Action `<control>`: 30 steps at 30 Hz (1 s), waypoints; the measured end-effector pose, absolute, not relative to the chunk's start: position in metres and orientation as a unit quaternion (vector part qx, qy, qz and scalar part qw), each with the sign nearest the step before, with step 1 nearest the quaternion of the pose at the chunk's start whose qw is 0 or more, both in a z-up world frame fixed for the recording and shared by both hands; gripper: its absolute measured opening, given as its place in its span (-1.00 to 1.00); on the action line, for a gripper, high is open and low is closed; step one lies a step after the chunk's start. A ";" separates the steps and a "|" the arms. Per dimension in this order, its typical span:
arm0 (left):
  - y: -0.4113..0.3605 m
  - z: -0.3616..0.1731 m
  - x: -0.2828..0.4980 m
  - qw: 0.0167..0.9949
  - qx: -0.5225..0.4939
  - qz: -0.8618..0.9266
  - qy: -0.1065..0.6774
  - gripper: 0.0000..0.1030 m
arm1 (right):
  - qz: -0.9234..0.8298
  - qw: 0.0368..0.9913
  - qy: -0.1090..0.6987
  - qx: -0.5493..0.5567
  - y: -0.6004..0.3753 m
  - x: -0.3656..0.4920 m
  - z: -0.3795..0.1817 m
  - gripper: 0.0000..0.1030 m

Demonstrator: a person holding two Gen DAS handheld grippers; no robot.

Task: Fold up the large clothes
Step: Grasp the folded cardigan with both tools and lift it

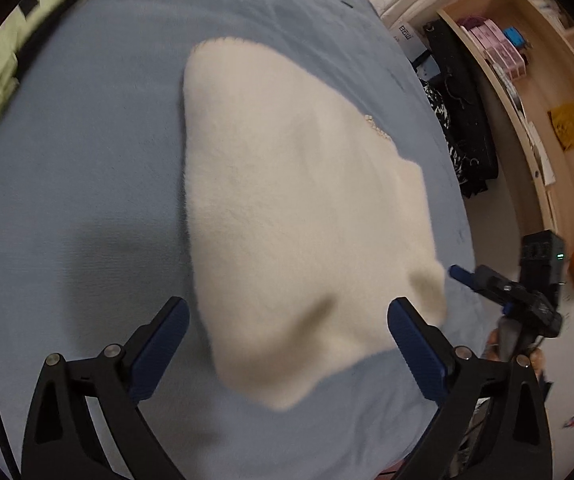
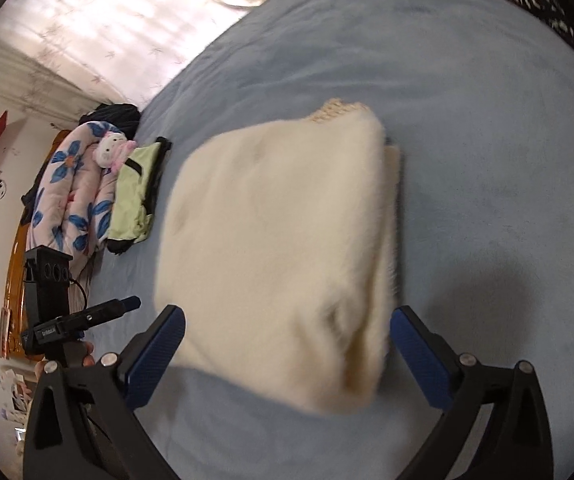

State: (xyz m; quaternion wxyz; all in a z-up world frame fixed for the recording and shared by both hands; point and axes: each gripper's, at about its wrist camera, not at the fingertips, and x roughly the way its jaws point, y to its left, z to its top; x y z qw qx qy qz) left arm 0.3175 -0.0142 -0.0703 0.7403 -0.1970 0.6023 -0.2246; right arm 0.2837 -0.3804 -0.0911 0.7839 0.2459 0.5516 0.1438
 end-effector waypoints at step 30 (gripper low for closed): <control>-0.054 -0.172 0.375 0.693 -0.252 -0.288 0.612 0.99 | 0.237 0.713 0.604 0.264 -0.345 0.353 -0.183 1.00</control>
